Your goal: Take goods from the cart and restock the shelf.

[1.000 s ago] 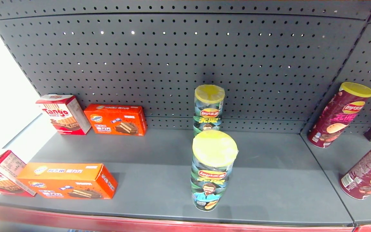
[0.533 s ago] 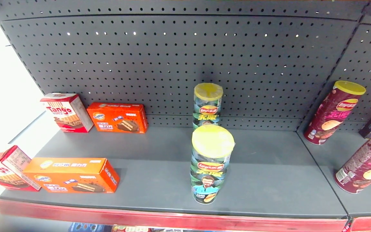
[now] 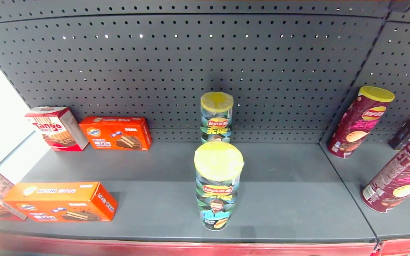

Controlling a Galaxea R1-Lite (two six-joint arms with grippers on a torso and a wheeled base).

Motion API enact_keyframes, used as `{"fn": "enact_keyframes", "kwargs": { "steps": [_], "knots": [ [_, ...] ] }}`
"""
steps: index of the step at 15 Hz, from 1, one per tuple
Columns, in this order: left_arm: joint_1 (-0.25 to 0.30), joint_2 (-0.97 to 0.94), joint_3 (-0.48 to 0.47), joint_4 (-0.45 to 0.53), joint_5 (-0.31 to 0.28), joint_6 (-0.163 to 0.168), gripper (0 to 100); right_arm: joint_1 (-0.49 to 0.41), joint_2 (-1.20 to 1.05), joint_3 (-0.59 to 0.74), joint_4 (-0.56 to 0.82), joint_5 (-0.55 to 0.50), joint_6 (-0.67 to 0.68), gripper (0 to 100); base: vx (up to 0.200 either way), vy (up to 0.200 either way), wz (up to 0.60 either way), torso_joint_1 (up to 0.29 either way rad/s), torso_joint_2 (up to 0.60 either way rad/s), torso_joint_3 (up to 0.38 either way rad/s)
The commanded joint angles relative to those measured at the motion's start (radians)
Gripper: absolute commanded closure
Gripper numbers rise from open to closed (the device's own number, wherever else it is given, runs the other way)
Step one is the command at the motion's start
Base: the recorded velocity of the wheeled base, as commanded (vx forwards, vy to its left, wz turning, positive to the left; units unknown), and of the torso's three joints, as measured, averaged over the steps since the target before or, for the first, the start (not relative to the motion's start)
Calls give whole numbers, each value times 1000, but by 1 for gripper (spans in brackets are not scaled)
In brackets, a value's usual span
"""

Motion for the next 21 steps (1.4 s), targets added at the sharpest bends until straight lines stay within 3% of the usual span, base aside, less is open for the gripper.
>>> {"fn": "enact_keyframes", "kwargs": {
  "steps": [1, 21],
  "knots": [
    [-2, 1, 1, 1, 0, 0, 0, -1, 2, 0, -2, 0, 0, 0, 0, 0, 0, 0, 0, 0],
    [-1, 1, 1, 1, 0, 0, 0, -1, 2, 0, -2, 0, 0, 0, 0, 30, 0, -1, 1, 0]
  ]
}}
